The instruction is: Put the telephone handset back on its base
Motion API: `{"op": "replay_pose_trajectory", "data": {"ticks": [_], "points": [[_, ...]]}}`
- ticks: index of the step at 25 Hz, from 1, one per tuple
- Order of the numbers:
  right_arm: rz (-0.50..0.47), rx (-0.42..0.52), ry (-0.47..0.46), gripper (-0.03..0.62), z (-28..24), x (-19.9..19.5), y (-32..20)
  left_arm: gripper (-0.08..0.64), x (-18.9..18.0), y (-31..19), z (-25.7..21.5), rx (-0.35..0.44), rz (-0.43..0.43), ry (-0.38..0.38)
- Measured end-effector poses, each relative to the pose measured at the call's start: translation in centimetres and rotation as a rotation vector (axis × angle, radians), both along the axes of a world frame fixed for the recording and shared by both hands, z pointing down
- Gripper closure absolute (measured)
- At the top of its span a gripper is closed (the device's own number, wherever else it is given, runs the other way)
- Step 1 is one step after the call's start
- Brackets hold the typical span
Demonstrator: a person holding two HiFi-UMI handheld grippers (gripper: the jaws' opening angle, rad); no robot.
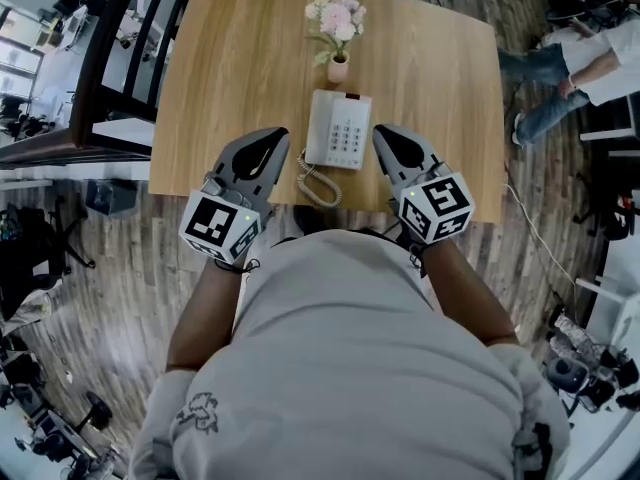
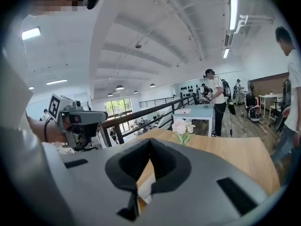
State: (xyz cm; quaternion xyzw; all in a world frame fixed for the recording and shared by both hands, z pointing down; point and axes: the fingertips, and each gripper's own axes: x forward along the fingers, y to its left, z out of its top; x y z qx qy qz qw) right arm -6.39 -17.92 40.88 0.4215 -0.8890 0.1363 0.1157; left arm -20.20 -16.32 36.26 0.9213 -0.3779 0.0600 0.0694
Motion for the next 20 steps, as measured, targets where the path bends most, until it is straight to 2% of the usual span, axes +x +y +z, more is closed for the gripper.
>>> {"op": "replay_pose_trajectory", "data": {"ticks": [8, 14, 20], "points": [[-0.07, 0.039, -0.009, 0.586, -1.2, 5.5, 3.8, 0.555, 5.5, 3.1, -0.5, 0.005, -0.036, -0.004], [-0.11, 0.073, 0.004, 0.586, -2.3, 9.8, 8.2, 0.555, 10.9, 7.0, -1.7, 0.03, -0.031, -0.002], [-0.167, 0.074, 0.005, 0.586, -2.3, 12.7, 11.7, 0.555, 14.6, 11.1, -2.1, 0.053, -0.048, -0.042]]}}
